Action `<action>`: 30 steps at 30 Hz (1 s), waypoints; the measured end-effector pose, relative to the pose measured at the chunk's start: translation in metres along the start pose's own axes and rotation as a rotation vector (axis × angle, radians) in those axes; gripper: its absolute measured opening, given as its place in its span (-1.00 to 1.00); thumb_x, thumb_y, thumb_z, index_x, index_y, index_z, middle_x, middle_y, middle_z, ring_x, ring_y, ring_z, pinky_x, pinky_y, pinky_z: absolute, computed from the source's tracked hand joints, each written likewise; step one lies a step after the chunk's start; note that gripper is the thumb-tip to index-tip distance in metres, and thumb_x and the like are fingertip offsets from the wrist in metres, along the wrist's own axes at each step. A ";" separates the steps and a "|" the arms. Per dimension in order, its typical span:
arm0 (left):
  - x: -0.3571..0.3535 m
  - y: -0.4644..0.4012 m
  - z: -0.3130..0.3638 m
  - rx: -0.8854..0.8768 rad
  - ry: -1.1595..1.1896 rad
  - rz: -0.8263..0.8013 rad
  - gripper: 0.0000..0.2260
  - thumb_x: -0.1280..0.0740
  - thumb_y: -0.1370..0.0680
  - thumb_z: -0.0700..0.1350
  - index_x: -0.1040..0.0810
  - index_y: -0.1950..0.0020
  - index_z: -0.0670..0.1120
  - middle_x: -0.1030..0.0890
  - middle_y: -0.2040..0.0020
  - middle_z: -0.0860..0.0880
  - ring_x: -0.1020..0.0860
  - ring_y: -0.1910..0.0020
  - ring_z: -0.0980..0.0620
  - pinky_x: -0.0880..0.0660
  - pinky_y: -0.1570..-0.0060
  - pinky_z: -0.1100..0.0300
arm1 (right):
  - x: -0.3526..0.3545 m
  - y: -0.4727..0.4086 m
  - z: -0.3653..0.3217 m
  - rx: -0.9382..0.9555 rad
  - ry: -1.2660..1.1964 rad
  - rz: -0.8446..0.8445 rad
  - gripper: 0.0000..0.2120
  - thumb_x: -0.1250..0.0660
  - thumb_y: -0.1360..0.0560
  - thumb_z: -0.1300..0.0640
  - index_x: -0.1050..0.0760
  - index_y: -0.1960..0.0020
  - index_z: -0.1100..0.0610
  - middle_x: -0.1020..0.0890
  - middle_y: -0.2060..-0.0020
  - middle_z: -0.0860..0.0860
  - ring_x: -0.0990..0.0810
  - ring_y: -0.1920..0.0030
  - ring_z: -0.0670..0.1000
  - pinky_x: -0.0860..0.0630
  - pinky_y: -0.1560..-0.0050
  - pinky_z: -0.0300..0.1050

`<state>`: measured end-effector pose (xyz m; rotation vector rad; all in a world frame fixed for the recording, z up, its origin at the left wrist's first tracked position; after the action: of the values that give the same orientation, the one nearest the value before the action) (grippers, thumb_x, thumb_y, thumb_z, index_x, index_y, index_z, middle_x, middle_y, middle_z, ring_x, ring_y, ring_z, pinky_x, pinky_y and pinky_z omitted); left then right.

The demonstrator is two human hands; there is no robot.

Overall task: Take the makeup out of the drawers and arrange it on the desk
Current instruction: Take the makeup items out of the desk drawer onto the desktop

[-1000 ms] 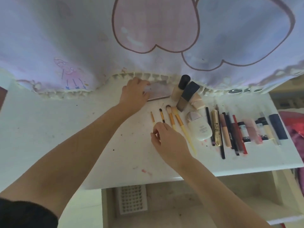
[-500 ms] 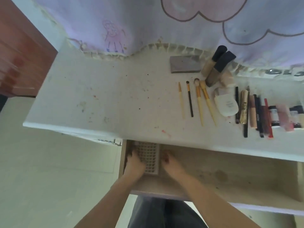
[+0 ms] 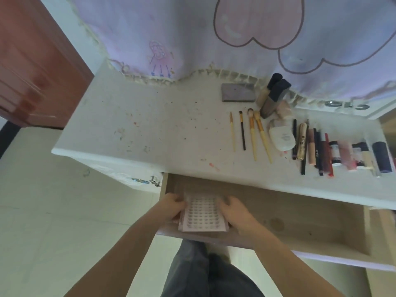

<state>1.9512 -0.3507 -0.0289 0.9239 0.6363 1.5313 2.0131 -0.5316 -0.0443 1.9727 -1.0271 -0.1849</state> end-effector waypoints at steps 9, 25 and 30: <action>0.046 0.078 0.070 -0.213 0.038 -0.134 -0.81 -0.33 -0.55 -0.17 -0.51 -0.16 -0.09 -0.69 0.10 -0.11 -0.67 0.13 -0.04 -0.61 0.24 0.14 | 0.046 0.071 -0.089 0.235 0.307 -0.157 -0.70 -0.09 -0.63 -0.02 -0.35 -0.33 -0.01 -0.63 0.03 -0.08 -0.63 0.23 -0.11 -0.49 0.41 -0.33; 0.087 -0.103 0.202 -0.376 -0.453 0.209 -0.47 -0.30 -0.55 -0.08 -0.22 -0.49 -0.06 -0.57 -0.11 -0.14 -0.57 -0.05 -0.12 -0.50 -0.10 0.04 | 0.079 -0.084 -0.198 0.144 0.531 0.276 -0.48 -0.10 -0.62 0.11 -0.02 -0.52 0.16 -0.34 -0.35 0.17 -0.44 -0.26 0.17 -0.46 -0.09 0.00; 0.081 -0.111 0.202 -0.401 -0.562 0.258 -0.46 -0.31 -0.54 -0.05 -0.21 -0.47 -0.09 -0.47 -0.21 -0.20 -0.49 -0.16 -0.17 -0.43 -0.18 0.04 | 0.079 -0.092 -0.196 0.120 0.676 0.304 -0.51 -0.13 -0.60 0.17 -0.10 -0.48 0.21 -0.27 -0.37 0.15 -0.44 -0.25 0.15 -0.46 -0.08 -0.05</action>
<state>2.1802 -0.2727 0.0058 1.0831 -0.1942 1.4524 2.2132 -0.4393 0.0234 1.7524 -0.8711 0.6803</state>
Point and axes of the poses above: each hand's wrist, its own y-axis away from the middle knuckle, its own x-axis out of the back of the hand, z = x × y, the point moved 4 cm from there along -y, towards the middle knuckle
